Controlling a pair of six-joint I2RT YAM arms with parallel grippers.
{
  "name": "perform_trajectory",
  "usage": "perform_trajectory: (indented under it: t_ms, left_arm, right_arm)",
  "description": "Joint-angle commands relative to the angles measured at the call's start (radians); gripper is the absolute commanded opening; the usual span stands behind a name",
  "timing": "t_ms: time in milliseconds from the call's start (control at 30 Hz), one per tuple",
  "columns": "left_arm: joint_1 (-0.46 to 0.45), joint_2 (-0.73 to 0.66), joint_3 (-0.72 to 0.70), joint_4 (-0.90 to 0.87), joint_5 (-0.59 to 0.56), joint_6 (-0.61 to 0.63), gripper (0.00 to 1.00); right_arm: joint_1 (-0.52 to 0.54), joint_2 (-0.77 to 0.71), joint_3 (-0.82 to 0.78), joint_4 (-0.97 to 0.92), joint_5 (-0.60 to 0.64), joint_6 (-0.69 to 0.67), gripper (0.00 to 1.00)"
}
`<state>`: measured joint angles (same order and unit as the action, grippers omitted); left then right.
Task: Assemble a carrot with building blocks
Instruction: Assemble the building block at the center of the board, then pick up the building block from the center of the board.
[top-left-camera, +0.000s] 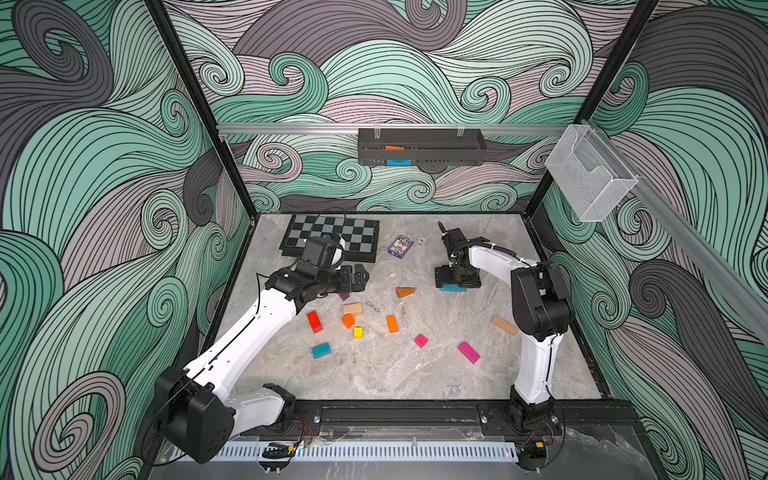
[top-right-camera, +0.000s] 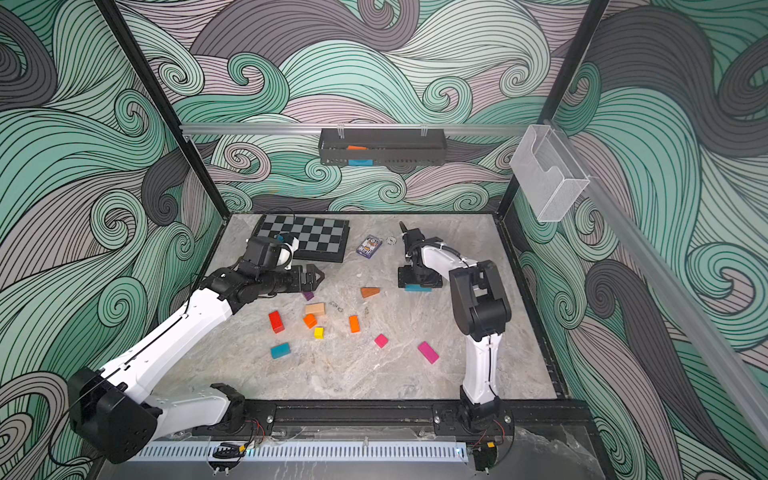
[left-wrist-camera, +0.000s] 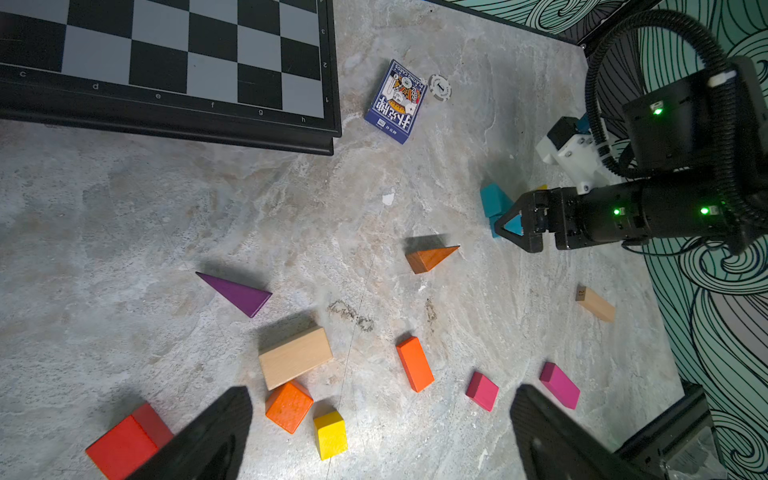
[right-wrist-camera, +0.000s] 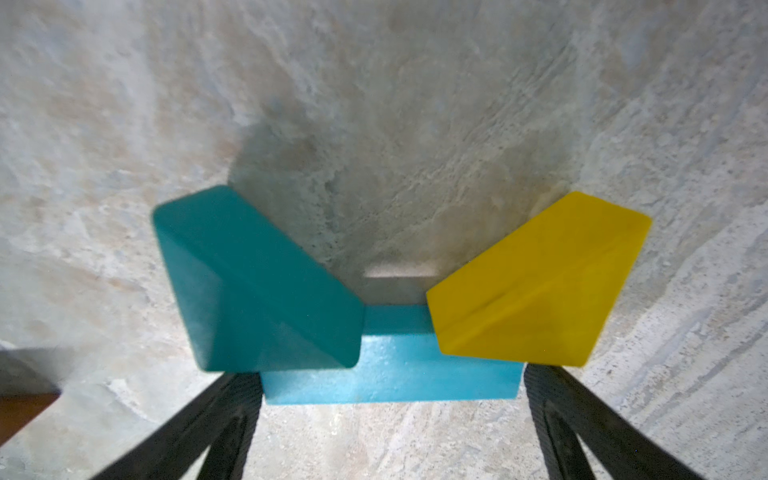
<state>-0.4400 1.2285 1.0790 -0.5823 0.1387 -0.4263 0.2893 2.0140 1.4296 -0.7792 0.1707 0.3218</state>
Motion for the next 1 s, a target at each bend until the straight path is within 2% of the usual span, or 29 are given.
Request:
perform_trajectory:
  t_ms: [0,367,533,633,833,967]
  left_arm:
    - [-0.006,-0.005,0.041,0.008,0.007,0.014,0.99]
    - [-0.006,-0.012,0.037,0.014,0.008,0.014,0.99]
    - [-0.007,-0.039,0.049,-0.003,-0.001,0.025,0.99]
    - [-0.006,-0.059,0.058,-0.024,-0.017,0.041,0.99]
    - [-0.009,-0.13,0.004,0.002,-0.043,0.037,0.98]
    - [-0.01,-0.176,-0.038,0.025,-0.029,0.011,0.97]
  right_arm:
    - [-0.006,-0.045,0.023,-0.028,-0.004,0.015,0.99]
    - [-0.005,-0.078,0.027,-0.048,-0.015,0.016,0.99]
    - [0.0,-0.156,0.015,-0.085,-0.049,0.018,0.99]
    - [0.008,-0.269,-0.048,-0.104,-0.058,0.05,0.99]
    - [-0.01,-0.469,-0.239,-0.131,-0.163,0.195,0.99]
    - [-0.134,-0.512,-0.372,-0.146,-0.247,0.277,0.99]
